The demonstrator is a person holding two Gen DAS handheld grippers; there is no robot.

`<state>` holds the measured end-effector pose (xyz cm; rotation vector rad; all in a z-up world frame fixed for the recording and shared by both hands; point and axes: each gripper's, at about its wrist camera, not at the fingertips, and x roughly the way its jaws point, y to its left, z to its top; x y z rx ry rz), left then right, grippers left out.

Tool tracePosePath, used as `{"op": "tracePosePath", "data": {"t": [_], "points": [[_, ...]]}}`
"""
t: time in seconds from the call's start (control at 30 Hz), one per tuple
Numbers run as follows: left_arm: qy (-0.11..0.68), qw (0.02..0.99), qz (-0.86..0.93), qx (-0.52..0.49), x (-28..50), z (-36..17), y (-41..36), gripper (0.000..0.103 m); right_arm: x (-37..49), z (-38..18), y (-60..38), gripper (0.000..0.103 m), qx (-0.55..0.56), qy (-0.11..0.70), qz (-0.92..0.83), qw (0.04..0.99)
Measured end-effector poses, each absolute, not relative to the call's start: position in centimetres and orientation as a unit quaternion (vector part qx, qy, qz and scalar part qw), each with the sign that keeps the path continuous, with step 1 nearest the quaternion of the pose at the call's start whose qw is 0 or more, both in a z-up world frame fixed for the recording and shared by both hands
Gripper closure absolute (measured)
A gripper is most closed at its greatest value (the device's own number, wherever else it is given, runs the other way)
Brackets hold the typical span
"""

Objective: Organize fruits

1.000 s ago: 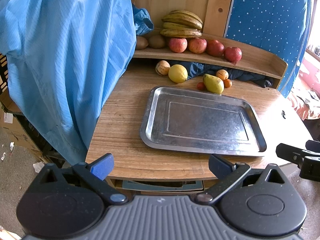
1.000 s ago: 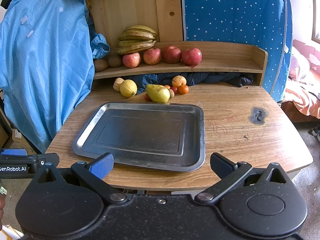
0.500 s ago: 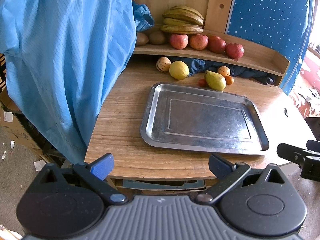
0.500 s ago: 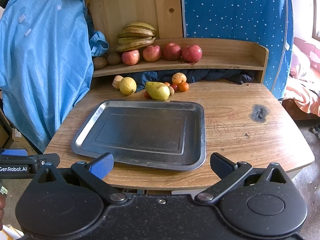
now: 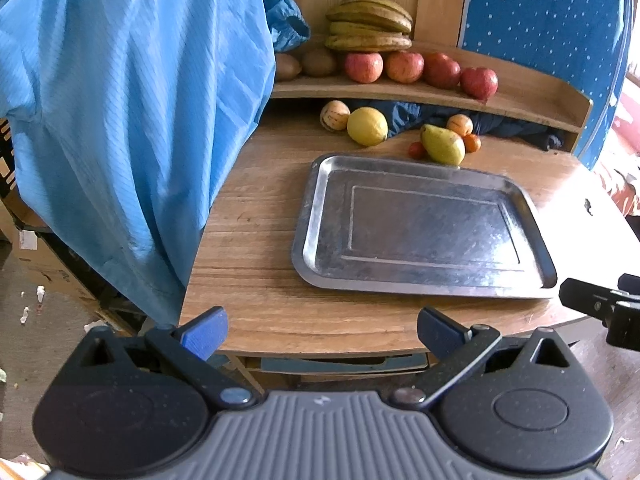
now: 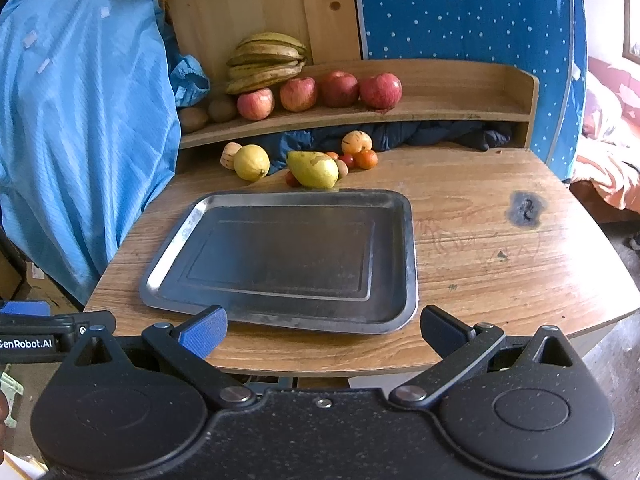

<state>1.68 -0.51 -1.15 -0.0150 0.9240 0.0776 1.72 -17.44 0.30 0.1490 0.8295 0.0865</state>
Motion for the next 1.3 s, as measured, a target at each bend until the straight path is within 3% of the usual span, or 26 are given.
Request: {"op": "tracePosePath", "data": {"t": [0.6,1.3], "points": [[0.483,0.872,0.076,0.001,7.1,-2.3,-6.7,0.001,6.6,-2.2,-22.6,0.000,0.071,0.449,0.089,0.886],[0.488,0.866,0.099,-0.042,14.0,-2.3,-15.6,0.001,12.1,-1.7,-33.4,0.001,0.047,0.431,0.121,0.893]]}}
